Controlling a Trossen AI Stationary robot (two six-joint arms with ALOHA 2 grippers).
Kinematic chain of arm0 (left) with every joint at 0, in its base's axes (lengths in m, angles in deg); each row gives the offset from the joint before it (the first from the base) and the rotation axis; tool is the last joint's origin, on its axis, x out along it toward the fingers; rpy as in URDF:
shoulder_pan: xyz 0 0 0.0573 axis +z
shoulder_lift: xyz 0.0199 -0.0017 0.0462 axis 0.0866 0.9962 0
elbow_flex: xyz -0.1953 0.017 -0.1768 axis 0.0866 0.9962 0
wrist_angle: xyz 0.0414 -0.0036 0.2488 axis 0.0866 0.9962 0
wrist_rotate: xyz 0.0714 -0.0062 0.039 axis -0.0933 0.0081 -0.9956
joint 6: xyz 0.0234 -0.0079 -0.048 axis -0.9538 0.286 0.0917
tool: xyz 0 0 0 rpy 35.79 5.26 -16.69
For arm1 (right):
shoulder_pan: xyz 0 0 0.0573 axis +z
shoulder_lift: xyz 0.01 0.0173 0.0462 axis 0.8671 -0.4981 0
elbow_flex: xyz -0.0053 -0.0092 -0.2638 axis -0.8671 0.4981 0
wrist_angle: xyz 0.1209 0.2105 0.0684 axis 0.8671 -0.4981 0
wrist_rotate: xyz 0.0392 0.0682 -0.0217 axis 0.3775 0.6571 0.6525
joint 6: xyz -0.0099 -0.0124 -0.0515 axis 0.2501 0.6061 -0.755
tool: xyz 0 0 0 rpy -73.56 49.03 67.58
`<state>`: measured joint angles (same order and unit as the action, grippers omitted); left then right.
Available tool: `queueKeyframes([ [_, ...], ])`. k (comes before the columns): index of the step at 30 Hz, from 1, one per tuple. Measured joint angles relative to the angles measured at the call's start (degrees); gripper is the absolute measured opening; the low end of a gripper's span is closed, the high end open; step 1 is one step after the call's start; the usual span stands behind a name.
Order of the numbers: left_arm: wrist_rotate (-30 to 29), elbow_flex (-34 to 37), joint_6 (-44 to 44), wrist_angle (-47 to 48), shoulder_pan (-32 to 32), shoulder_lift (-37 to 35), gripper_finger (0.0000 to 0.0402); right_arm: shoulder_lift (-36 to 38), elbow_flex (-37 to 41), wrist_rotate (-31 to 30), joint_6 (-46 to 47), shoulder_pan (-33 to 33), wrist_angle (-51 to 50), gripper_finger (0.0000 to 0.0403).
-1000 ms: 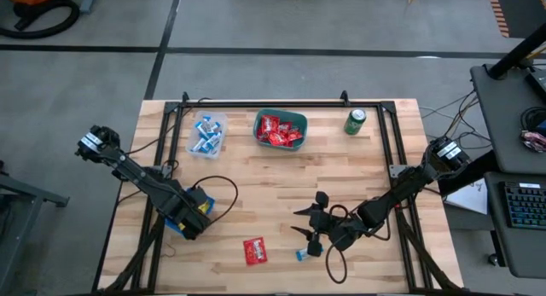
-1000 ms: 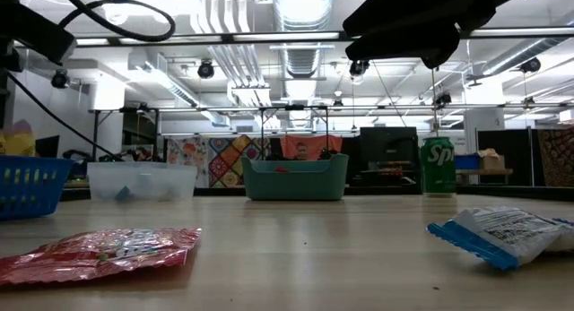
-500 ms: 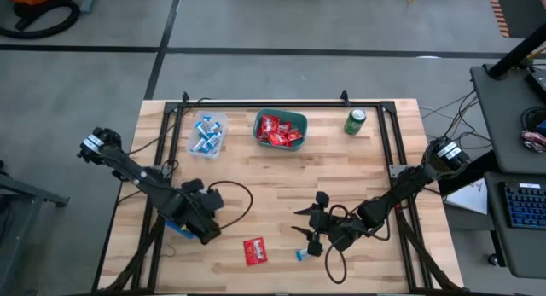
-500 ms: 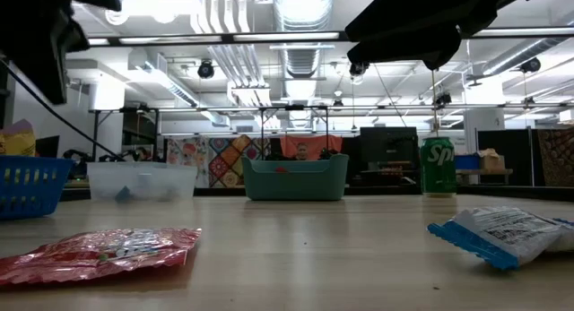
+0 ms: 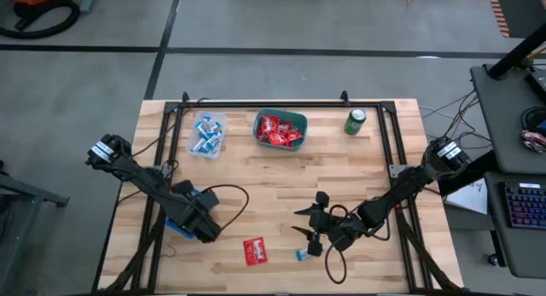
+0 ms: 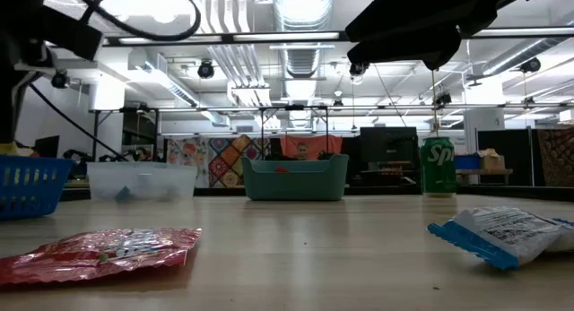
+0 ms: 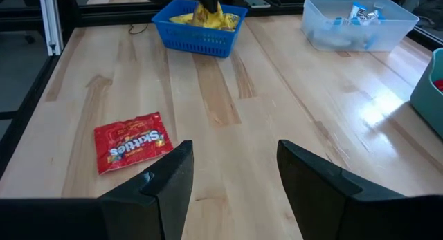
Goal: Sort candy
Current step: Put the yellow candy into the blue basket
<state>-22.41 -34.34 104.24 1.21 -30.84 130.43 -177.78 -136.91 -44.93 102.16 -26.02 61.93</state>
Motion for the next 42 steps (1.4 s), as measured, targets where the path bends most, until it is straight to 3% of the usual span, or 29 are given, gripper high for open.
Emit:
queueKeyframes([
  [19,5.8,0.3,2.5,6.7,-0.2,-0.7,0.0,0.0,0.0,0.0,0.2,0.0,-0.1,0.0201],
  [33,13.2,0.3,4.1,3.9,-2.6,-0.7,0.0,0.0,0.0,0.0,0.5,0.0,-0.6,0.0201],
  [42,13.2,-2.4,6.1,2.8,-6.1,-0.7,0.0,0.0,0.0,0.0,0.5,0.0,-0.7,0.0201],
])
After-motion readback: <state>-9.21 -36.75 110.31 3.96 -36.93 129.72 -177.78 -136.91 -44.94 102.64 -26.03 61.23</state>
